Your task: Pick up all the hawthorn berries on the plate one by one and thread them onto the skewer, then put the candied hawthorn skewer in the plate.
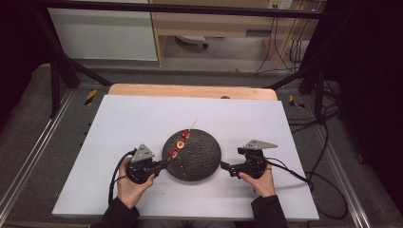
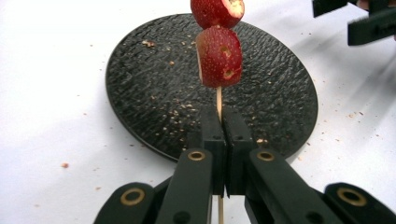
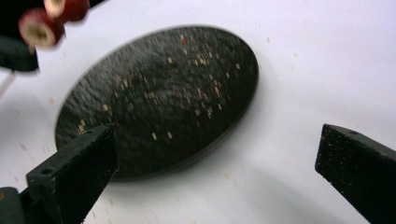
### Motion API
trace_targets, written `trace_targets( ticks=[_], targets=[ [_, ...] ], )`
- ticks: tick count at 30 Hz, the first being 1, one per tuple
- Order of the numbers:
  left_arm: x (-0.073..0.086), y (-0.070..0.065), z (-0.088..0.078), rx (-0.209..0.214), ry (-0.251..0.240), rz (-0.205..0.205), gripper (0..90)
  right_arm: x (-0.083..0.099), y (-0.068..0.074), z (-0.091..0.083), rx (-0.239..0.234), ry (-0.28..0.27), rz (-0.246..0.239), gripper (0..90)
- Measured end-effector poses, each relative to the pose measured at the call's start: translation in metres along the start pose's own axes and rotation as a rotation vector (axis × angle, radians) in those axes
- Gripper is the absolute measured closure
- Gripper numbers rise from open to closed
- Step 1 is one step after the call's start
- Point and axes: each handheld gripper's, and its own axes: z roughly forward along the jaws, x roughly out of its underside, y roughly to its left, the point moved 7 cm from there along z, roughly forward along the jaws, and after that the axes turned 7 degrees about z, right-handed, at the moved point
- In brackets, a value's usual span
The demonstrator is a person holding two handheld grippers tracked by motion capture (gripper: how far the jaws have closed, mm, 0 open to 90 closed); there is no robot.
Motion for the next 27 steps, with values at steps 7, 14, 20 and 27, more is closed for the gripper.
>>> trace_targets(
  ticks=[7,14,20,27],
  targets=[
    [-0.006,0.007,-0.001,0.001,0.053,0.032,88.6,0.02,-0.016,-0.015,0.019,0.048,-0.052,0.5],
    [-0.012,0.011,0.002,0.004,0.089,0.052,88.6,0.032,-0.03,-0.031,0.034,0.052,-0.055,0.5],
    [-0.017,0.012,0.009,0.006,0.136,0.077,88.6,0.04,-0.039,-0.039,0.056,0.064,-0.05,0.5],
    [-0.016,0.013,0.024,0.013,0.205,0.087,88.6,0.048,-0.044,-0.047,0.06,0.069,-0.049,0.5]
  ],
)
